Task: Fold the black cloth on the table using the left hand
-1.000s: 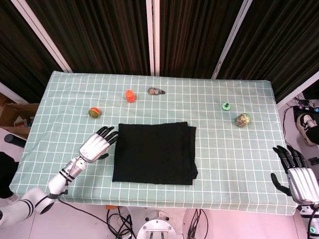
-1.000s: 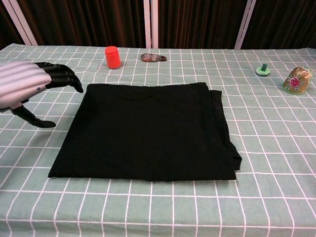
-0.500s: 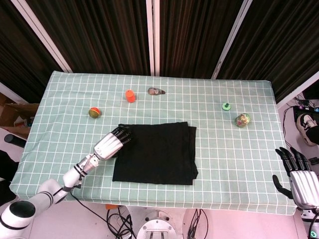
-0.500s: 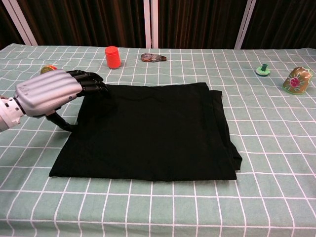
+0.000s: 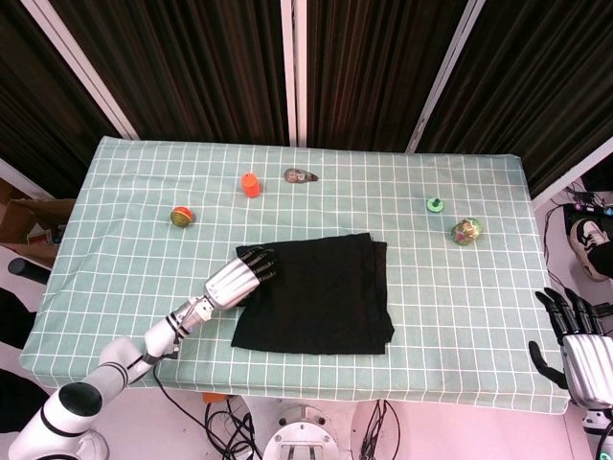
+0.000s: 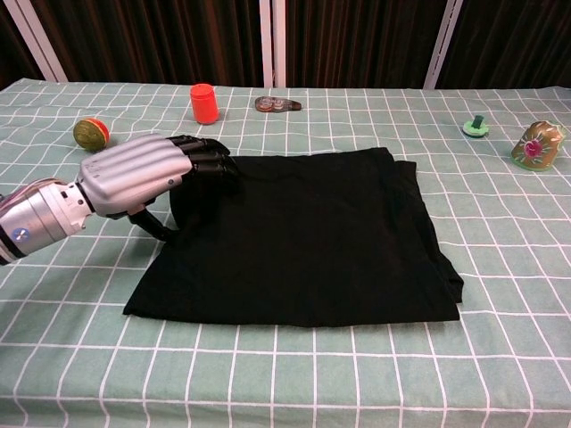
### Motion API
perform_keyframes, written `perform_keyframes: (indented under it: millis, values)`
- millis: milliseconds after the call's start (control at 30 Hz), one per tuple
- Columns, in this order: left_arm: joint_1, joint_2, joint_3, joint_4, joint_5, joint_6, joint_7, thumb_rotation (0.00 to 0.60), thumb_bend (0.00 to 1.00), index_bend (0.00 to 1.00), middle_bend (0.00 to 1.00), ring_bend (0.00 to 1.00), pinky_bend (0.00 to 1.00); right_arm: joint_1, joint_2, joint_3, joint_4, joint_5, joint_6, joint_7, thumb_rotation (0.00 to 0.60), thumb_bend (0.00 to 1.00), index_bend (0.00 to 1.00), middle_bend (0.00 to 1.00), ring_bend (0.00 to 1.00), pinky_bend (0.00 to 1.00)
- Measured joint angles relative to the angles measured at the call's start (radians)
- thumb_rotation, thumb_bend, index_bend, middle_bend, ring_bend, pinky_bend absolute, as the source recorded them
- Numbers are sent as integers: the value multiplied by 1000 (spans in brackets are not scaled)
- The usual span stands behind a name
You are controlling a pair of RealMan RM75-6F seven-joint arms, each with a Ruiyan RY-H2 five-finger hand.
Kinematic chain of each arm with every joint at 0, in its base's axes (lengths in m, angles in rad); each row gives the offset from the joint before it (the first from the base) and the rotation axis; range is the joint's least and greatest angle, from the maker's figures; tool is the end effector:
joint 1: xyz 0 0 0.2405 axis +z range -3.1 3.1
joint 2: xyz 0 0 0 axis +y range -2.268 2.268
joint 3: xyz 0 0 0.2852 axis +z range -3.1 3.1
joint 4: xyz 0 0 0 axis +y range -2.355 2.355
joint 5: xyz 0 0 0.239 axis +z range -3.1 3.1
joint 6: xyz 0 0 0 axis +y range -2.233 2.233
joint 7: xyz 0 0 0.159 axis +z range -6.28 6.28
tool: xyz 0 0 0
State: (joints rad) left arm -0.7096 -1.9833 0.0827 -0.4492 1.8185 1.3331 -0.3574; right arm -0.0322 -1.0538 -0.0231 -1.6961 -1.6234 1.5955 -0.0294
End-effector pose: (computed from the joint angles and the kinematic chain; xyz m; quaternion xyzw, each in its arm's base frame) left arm -0.2204 0.3693 -0.1192 -0.8191 -0.1766 -0.4550 0.3014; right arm -0.3365 -0.1426 0.1579 0.6010 -0.3839 0.3858 0.5852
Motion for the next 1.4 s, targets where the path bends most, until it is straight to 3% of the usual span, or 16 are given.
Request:
perform_keyframes:
  millis: [100, 233, 400, 533, 733, 933, 1200, 1400]
  values:
    - [5, -2, 8, 3, -6, 0, -16, 600, 314, 327, 196, 108, 185, 4, -4, 3, 3, 2, -9, -1, 600, 355, 136, 129, 14, 142]
    - [18, -2, 26, 0, -13, -1, -29, 600, 336, 358, 196, 108, 184, 10, -5, 7, 2, 2, -16, -7, 600, 356, 136, 129, 15, 142]
    - [30, -20, 36, 5, -21, -2, -23, 600, 426, 499, 209, 108, 185, 13, -6, 11, 0, 1, -21, -13, 600, 356, 137, 128, 15, 142]
    - [39, -23, 37, 4, -27, 21, -20, 600, 504, 557, 226, 109, 185, 12, -6, 12, 2, 0, -17, -12, 600, 356, 137, 128, 14, 142]
    - [74, 23, 32, -44, -51, 47, 0, 600, 527, 583, 228, 110, 185, 11, -13, 14, 18, -11, -6, 7, 600, 356, 137, 125, 14, 142]
    - [134, 150, 25, -193, -97, 47, 76, 600, 521, 573, 228, 110, 185, 15, -25, 15, 42, -25, -3, 27, 600, 356, 137, 120, 15, 142]
    - [247, 416, 15, -477, -176, 76, 221, 600, 516, 556, 236, 110, 186, 23, -49, 16, 80, -38, -3, 59, 600, 356, 137, 119, 15, 142]
    - [266, 571, 12, -704, -184, 75, 357, 600, 518, 545, 237, 110, 186, 21, -76, 13, 141, -32, -3, 116, 600, 356, 137, 117, 15, 141]
